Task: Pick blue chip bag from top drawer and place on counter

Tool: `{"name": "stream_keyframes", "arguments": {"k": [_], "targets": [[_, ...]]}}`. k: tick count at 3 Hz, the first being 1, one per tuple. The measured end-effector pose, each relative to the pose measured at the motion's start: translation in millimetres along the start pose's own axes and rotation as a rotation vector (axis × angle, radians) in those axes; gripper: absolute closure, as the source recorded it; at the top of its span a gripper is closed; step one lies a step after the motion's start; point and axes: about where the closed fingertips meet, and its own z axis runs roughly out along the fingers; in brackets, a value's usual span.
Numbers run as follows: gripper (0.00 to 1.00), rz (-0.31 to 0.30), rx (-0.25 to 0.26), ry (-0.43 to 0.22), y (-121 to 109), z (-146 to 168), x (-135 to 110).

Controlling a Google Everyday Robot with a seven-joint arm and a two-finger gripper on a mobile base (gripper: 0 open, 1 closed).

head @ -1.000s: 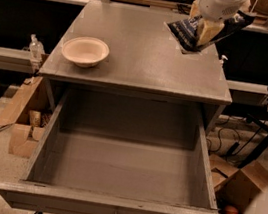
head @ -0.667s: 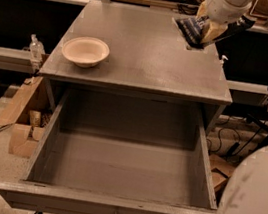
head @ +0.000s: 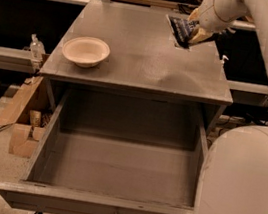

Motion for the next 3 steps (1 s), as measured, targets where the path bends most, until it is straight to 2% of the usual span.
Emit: {"name": "stream_keyframes", "arguments": {"k": [1, 2, 3], "targets": [[1.00, 0.003, 0.012, -0.086, -10.0, 40.8, -19.9], [1.00, 0.003, 0.013, -0.086, -10.2, 40.8, -19.8], [0.81, 0.003, 0.007, -0.089, -8.6, 45.0, -21.1]]}}
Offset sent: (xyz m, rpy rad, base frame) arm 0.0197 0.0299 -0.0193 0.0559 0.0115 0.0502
